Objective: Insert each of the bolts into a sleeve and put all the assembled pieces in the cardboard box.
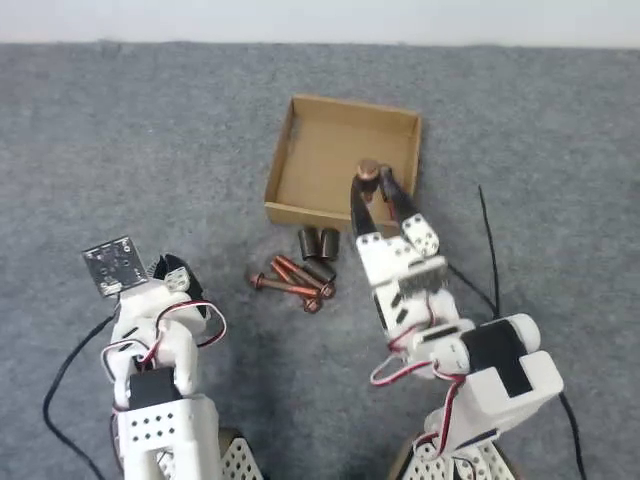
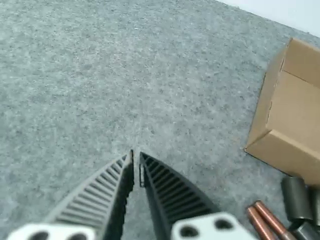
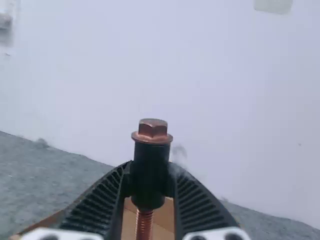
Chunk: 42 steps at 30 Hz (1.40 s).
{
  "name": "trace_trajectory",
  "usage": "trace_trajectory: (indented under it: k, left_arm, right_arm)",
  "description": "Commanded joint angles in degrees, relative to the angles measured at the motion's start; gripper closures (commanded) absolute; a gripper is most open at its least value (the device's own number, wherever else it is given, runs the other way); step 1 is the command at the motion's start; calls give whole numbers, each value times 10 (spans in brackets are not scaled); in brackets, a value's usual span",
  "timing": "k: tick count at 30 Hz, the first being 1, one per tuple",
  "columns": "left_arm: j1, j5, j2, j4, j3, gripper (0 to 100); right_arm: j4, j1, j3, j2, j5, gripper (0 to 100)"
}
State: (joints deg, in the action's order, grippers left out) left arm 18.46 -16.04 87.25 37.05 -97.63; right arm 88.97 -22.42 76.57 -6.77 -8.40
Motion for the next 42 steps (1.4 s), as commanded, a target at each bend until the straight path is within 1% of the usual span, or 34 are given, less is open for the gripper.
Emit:
trace_trajectory:
  k: [1, 6, 9, 19, 25, 29, 35, 42]
  left_arm:
    - [0, 8, 8, 3, 7, 989]
    - [0, 8, 8, 2, 7, 989]
    - [0, 8, 8, 2, 7, 989]
    - [0, 8, 8, 1, 7, 989]
    - [0, 8, 8, 1, 7, 989]
    - [0, 8, 7, 1, 7, 989]
    - [0, 8, 5, 1, 7, 989]
    - [0, 8, 5, 1, 7, 989]
  right_arm:
    - [-63, 19, -84, 8, 5, 991]
    - [-158, 16, -150, 9, 5, 991]
    - [-241, 18, -197, 9, 5, 991]
    - [-591, 21, -357, 8, 6, 991]
    - [-838, 21, -469, 3, 10, 991]
    - [-972, 21, -538, 2, 10, 991]
    - [-1107, 21, -618, -8, 8, 991]
    - [-1218, 21, -743, -93, 10, 991]
